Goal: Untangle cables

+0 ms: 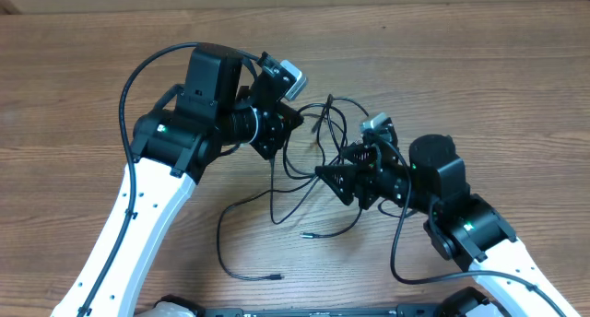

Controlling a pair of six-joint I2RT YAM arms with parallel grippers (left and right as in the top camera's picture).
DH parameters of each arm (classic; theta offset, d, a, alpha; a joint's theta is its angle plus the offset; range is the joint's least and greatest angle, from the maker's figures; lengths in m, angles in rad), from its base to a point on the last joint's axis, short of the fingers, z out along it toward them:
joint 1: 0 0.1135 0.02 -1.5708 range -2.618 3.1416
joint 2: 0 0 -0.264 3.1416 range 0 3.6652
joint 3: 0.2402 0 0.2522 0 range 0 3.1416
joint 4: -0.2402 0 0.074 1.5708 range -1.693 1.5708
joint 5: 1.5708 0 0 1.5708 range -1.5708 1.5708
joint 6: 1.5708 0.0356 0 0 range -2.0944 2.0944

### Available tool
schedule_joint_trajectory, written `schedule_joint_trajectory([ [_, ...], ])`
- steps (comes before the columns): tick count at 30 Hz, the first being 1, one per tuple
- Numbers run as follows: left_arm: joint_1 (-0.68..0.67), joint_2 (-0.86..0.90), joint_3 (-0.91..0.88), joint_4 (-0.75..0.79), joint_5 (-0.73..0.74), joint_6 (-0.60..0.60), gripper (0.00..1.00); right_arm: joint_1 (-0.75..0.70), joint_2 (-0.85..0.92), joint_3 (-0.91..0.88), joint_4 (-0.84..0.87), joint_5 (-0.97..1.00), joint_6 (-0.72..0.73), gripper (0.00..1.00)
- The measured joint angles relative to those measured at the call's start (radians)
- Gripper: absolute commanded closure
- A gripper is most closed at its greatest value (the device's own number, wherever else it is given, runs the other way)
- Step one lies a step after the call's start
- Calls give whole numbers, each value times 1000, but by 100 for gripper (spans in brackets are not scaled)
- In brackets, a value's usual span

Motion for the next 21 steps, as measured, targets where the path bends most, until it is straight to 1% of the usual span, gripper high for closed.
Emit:
schedule_joint_trajectory([
  [5,0,0,0,0,55,-9,96,0,21,0,2,8,-1,24],
  [10,0,0,0,-35,92,-28,96,0,21,0,6,49,-11,24],
  [12,0,0,0,-55,98,-31,96,0,21,0,28,59,-13,24],
  [13,0,0,0,-65,101,-31,96,0,22,0,50,61,-14,21],
  [15,-1,0,0,-82,115,-34,96,0,23,0,82,63,-18,19],
  [21,-31,0,0,-75,197,-58,96,0,27,0,99,69,-34,20],
])
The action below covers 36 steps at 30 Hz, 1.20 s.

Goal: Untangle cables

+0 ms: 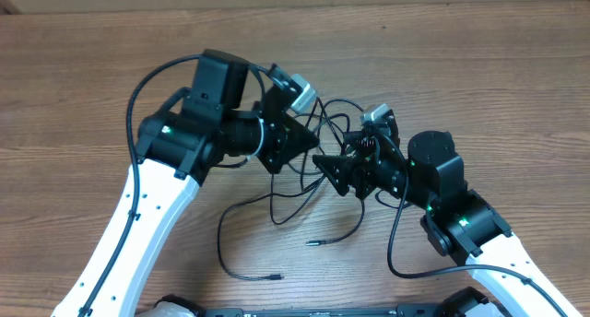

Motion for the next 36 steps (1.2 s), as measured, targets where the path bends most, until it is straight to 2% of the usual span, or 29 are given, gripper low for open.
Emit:
schedule_joint_trajectory([
  [6,-46,0,0,-6,63,-15,96,0,63,0,1,27,-15,20],
  [18,-55,0,0,-30,74,-20,96,1,117,0,8,133,-17,25],
  [22,-55,0,0,1,6,-84,96,1,117,0,7,122,-16,32],
  [26,-49,0,0,26,-87,-201,96,1,117,0,5,77,-16,40],
  [30,-25,0,0,35,-138,-281,96,1,117,0,-16,49,-16,40],
  [36,-13,0,0,29,-135,-318,96,1,117,0,-26,66,-16,39],
])
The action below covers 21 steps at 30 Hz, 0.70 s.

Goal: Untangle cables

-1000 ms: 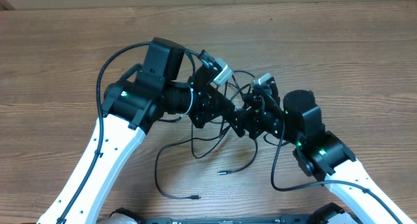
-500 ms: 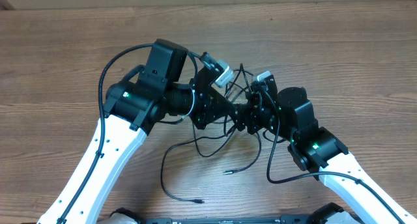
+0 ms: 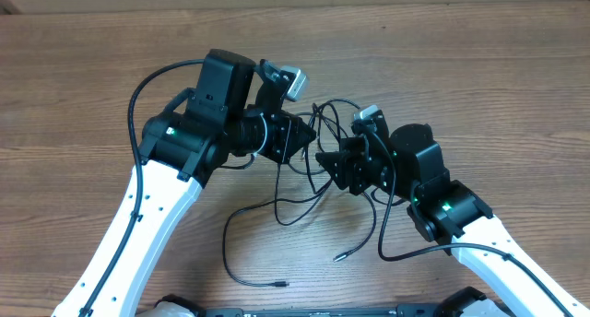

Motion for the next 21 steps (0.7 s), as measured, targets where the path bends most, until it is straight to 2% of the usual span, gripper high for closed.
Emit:
schedule_joint_trajectory([
  [10,0,0,0,1,114,-13,96,-1,3,0,-14,165,0,41],
  [14,0,0,0,2,124,-15,96,-4,27,0,-16,207,-3,51],
  [21,0,0,0,2,129,-15,96,-9,58,0,-18,225,-2,62],
])
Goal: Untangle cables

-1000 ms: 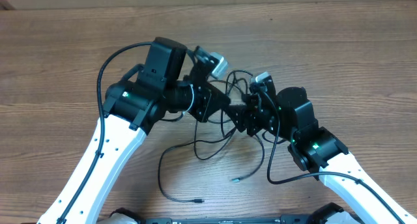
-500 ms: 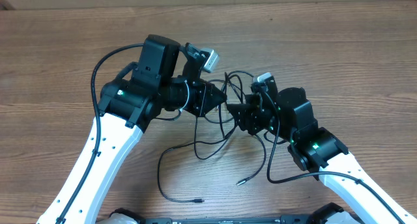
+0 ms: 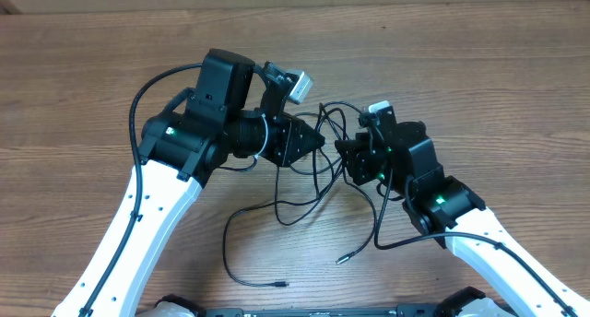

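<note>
Thin black cables point(image 3: 318, 174) lie tangled at the table's middle, with loops rising between the two grippers. One strand trails down to a plug end point(image 3: 279, 284), another to a plug end point(image 3: 341, 258). My left gripper point(image 3: 319, 143) points right, its fingers drawn to a point on a strand at the knot. My right gripper point(image 3: 342, 151) faces it from the right, a finger's width away, also closed to a point among the strands. The knot itself is partly hidden under both grippers.
The wooden table point(image 3: 479, 68) stretches around the arms. A thicker black arm cable point(image 3: 138, 87) arcs off the left arm, and another point(image 3: 392, 243) loops below the right arm. The table's front edge runs along the bottom.
My right gripper has shifted a little to the right and up, away from the left gripper. The left gripper's tip has reached slightly further right. The loose plug ends have barely moved.
At first the grippers stood apart, the left up at the tangle's left and the right lower at its right. Then they met tip to tip over the tangle. The lower plug end has been dragged right and down, and the right gripper now sits higher.
</note>
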Controlling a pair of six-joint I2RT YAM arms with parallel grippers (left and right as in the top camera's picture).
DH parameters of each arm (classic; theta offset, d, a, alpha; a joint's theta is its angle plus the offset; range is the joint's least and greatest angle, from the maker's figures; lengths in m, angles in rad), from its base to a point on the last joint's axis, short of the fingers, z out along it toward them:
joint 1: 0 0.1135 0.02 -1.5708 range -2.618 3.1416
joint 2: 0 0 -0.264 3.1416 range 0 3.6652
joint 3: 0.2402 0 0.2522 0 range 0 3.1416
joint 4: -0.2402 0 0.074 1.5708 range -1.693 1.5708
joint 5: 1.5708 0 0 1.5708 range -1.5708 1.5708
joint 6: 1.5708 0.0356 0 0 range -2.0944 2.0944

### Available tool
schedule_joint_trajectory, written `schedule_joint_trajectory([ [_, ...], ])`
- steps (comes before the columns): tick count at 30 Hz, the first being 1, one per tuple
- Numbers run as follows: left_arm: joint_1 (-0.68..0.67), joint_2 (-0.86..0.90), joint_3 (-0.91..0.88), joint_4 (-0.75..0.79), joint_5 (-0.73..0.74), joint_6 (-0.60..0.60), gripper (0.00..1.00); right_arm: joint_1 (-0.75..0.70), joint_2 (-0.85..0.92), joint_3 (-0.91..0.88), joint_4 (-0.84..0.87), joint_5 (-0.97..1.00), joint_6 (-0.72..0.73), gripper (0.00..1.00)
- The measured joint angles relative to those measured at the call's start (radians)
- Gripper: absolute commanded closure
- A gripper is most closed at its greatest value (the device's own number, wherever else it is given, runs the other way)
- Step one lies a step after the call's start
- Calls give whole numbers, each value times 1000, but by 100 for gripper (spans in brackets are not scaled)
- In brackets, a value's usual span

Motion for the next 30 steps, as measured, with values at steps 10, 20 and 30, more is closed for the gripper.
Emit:
schedule_joint_trajectory([
  [10,0,0,0,19,-3,0,96,0,18,0,5,-48,3,92],
  [20,0,0,0,19,-221,-109,96,0,18,0,-2,-135,-2,96],
  [30,0,0,0,17,-492,-222,96,0,18,0,-2,-289,-2,96],
])
